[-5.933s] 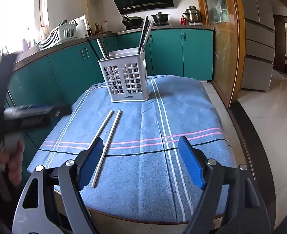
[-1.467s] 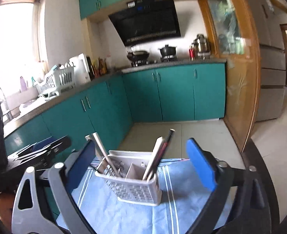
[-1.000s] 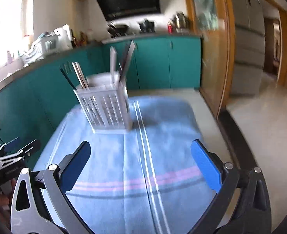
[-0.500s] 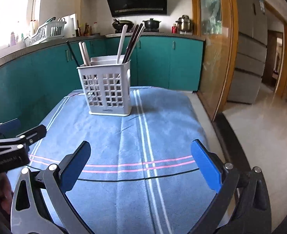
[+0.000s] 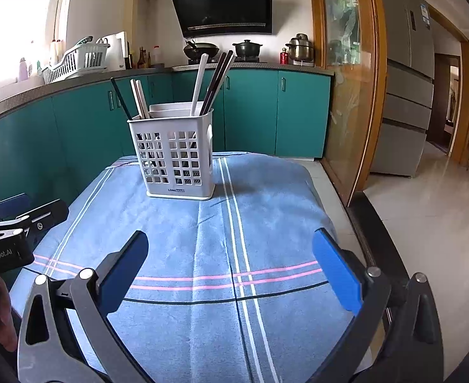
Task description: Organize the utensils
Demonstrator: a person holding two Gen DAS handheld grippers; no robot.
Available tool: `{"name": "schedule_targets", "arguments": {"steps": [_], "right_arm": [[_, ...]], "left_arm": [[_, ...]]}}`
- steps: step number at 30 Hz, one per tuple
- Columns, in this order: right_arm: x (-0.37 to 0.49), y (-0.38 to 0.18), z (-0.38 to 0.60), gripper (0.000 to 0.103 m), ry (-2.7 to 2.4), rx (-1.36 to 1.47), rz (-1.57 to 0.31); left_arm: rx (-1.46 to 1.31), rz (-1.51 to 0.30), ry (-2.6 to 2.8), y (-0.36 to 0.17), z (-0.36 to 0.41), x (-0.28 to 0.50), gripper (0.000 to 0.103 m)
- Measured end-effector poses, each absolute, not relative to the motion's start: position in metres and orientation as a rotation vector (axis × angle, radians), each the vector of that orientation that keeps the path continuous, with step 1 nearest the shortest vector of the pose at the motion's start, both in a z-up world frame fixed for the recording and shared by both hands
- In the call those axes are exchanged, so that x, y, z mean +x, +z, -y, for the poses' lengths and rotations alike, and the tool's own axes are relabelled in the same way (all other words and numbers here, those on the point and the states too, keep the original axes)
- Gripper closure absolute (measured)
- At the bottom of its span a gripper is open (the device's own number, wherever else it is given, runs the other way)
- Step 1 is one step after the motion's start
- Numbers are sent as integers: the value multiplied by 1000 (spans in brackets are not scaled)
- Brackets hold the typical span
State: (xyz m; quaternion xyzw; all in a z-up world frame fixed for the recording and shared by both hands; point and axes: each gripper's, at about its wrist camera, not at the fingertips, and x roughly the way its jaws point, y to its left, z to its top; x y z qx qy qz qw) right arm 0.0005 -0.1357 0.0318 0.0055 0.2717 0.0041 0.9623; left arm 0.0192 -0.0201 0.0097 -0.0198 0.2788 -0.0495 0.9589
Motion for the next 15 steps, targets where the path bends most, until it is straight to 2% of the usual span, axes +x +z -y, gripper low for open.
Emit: {"name": "schedule_targets", "arguments": {"steps": [15], "right_arm": [[1,30,135,3,14,18,-556]], "left_arm": [[-45,-568,-98,9,19,21,4]]}}
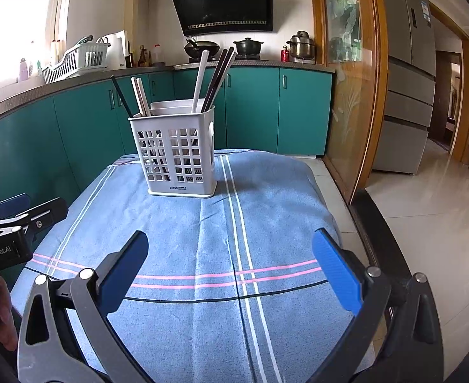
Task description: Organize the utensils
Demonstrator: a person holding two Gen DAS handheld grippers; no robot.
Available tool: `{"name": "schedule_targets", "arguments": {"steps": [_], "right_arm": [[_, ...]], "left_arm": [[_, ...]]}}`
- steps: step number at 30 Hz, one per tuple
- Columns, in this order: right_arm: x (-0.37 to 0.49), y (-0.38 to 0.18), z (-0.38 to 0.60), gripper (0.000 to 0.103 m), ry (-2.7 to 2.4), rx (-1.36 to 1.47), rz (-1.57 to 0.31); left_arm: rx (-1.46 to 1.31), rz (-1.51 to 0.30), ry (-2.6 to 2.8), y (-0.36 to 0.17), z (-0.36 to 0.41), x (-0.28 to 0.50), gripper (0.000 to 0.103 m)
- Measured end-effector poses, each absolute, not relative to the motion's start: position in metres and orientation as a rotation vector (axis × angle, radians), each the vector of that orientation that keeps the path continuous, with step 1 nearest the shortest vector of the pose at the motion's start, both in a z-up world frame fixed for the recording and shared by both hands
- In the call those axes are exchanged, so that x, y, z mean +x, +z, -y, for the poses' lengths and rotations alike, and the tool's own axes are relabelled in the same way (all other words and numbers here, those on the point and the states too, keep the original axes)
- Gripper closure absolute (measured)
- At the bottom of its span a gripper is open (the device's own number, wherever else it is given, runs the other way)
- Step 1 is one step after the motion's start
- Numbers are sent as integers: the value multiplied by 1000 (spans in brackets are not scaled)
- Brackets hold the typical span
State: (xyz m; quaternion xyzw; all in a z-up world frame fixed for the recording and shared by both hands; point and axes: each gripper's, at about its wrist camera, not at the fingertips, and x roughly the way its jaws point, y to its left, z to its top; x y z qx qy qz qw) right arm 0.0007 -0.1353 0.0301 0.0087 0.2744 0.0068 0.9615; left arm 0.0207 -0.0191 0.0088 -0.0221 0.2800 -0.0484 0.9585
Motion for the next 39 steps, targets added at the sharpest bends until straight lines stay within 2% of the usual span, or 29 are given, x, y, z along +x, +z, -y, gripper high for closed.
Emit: {"name": "schedule_targets", "arguments": {"steps": [39], "right_arm": [[3,28,135,3,14,23,-566]], "left_arm": [[-50,-578,-103,5,16,23,4]]}}
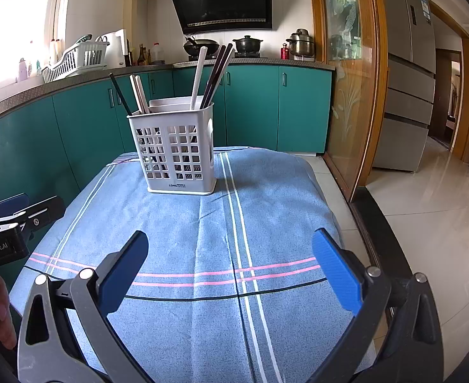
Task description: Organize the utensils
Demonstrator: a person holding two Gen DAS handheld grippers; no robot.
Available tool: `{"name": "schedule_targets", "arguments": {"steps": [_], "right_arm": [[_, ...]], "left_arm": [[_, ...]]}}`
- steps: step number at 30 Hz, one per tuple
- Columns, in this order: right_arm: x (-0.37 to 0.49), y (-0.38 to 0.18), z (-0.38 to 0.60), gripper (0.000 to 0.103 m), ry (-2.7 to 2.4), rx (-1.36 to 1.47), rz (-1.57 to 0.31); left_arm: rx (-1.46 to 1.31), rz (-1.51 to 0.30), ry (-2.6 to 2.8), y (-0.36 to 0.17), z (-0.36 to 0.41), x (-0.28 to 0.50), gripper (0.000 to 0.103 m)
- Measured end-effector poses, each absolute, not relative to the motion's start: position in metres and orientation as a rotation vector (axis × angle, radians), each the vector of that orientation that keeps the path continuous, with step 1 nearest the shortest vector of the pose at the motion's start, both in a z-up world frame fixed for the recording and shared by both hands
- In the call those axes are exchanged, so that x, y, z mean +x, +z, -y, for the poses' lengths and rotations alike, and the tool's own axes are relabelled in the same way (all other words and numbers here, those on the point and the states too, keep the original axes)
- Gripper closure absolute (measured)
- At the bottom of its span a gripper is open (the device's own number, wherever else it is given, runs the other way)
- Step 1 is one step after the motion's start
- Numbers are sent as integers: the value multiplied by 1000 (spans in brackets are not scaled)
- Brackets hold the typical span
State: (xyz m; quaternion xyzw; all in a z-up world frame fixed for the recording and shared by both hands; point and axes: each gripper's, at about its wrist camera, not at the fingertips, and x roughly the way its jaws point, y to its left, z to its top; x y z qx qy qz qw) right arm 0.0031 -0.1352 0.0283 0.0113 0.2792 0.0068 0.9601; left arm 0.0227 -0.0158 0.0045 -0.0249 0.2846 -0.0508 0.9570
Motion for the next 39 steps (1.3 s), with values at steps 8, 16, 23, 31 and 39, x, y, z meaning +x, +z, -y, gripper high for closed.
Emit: {"name": "schedule_targets", "arguments": {"steps": [8,16,23,31,39], "right_arm": [[3,28,135,3,13,22,-567],[3,28,135,3,14,22,-567],[3,28,135,3,13,22,-567],[2,27,134,3,13,22,-566],[3,27,134,3,13,21,-567]], "left_arm": [[-49,-579,-103,4,17,23,4],[-50,-581,-104,4,17,23,4],[-47,-583,-106,4,17,23,4],[-47,-586,-109,3,16,24,4],[-46,-590,-111,2,16,24,4]]}}
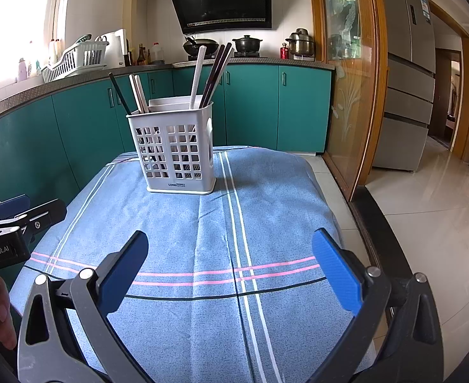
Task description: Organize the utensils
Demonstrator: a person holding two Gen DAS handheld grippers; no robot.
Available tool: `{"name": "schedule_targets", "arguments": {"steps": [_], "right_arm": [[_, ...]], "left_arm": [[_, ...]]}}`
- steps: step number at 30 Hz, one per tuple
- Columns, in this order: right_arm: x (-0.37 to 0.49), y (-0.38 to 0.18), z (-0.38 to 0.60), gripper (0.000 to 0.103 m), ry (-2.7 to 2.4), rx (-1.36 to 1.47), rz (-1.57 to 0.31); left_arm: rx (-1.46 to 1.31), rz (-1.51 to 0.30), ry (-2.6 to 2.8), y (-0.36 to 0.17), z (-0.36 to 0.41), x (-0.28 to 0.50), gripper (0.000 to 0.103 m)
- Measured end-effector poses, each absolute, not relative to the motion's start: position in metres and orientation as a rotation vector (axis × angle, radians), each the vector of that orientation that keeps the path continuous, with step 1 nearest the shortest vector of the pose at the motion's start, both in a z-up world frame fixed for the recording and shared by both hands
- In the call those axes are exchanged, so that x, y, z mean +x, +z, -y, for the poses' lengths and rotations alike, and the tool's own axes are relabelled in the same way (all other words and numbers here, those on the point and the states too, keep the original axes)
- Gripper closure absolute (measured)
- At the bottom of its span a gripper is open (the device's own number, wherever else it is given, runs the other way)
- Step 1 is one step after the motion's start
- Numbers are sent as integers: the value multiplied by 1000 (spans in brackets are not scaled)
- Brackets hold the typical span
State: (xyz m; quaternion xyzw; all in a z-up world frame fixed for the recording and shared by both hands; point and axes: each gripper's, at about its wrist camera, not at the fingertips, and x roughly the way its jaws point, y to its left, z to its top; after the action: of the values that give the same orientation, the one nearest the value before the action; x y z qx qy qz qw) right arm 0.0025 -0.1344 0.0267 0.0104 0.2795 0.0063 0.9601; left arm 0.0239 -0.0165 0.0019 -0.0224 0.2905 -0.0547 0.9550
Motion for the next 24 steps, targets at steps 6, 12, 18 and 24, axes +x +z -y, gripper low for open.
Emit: {"name": "schedule_targets", "arguments": {"steps": [6,12,18,24], "right_arm": [[3,27,134,3,13,22,-567],[3,27,134,3,13,20,-567],[3,25,134,3,12,20,-568],[3,24,134,3,12,20,-569]], "left_arm": [[-46,-591,-110,2,16,24,4],[-39,-586,-114,2,18,22,4],[-42,-592,-109,1,18,23,4],[-30,-595,-102,0,19,25,4]]}}
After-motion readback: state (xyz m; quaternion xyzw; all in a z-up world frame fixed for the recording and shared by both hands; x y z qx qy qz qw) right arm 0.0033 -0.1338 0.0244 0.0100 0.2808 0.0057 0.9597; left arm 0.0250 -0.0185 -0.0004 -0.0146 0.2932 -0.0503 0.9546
